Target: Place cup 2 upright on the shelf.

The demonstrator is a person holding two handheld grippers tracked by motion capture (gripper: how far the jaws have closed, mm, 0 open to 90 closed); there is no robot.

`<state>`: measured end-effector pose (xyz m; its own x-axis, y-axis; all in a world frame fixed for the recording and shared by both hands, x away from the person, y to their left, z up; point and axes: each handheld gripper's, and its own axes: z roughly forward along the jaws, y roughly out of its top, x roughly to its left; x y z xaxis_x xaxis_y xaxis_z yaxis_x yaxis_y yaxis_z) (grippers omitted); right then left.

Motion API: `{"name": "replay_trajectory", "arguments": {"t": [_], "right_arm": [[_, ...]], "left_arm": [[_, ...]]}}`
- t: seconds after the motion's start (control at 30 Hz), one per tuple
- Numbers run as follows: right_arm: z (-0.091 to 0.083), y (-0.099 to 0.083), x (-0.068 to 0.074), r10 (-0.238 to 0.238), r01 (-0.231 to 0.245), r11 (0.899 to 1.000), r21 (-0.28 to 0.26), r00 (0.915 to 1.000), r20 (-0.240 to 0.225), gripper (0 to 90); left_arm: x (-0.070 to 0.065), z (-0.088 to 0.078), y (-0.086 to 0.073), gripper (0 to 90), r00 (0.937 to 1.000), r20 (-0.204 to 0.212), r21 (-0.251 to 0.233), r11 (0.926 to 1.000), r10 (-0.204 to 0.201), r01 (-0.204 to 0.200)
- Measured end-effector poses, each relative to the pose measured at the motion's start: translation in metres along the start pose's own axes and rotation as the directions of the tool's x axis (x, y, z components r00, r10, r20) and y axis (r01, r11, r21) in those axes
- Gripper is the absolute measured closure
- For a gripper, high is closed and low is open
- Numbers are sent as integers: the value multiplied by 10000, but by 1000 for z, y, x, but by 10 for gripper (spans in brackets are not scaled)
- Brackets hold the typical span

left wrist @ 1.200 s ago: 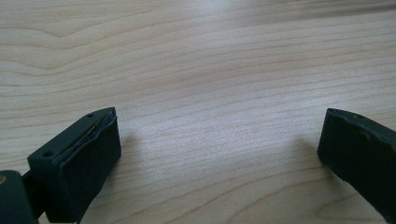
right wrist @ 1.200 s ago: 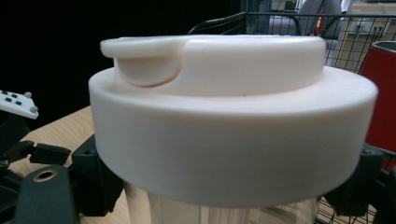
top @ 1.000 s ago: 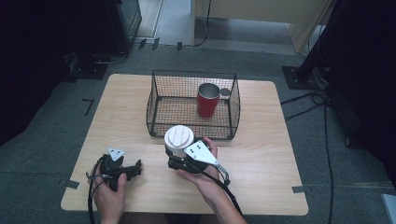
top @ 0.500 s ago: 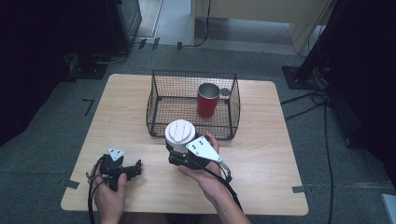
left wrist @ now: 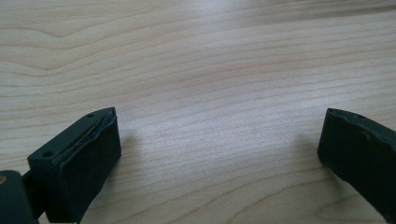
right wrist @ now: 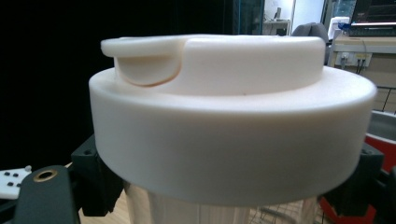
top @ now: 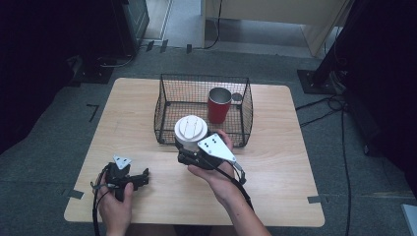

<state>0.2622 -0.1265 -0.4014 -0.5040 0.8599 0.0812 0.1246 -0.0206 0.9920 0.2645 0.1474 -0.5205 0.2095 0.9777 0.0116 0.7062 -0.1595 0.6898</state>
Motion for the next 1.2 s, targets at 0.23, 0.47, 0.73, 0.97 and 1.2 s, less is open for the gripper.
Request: {"name": "replay_trajectory", "arguments": {"t": [0.23,0.47,0.73,0.97,1.2], "right_arm": [[6,20,-2,-47,48,9999,-138,10000,17,161],[14,38,-3,-128,131,9992,-369,9999,77,161],[27,53,-7,-63,76,9981,-610,9998,209,161],[39,60,-13,76,-46,9978,-661,9989,458,161],[49,65,-16,145,-101,9975,-696,9980,620,161]], "left_arm": [[0,0,0,1,10000,-1,2,10000,-1,1],[0,0,0,1,10000,4,22,10000,9,-9],[0,0,0,1,10000,8,16,10000,-9,9],[0,0,0,1,10000,0,-7,10000,-34,34],[0,0,0,1,10000,9,-5,10000,-6,6]]}}
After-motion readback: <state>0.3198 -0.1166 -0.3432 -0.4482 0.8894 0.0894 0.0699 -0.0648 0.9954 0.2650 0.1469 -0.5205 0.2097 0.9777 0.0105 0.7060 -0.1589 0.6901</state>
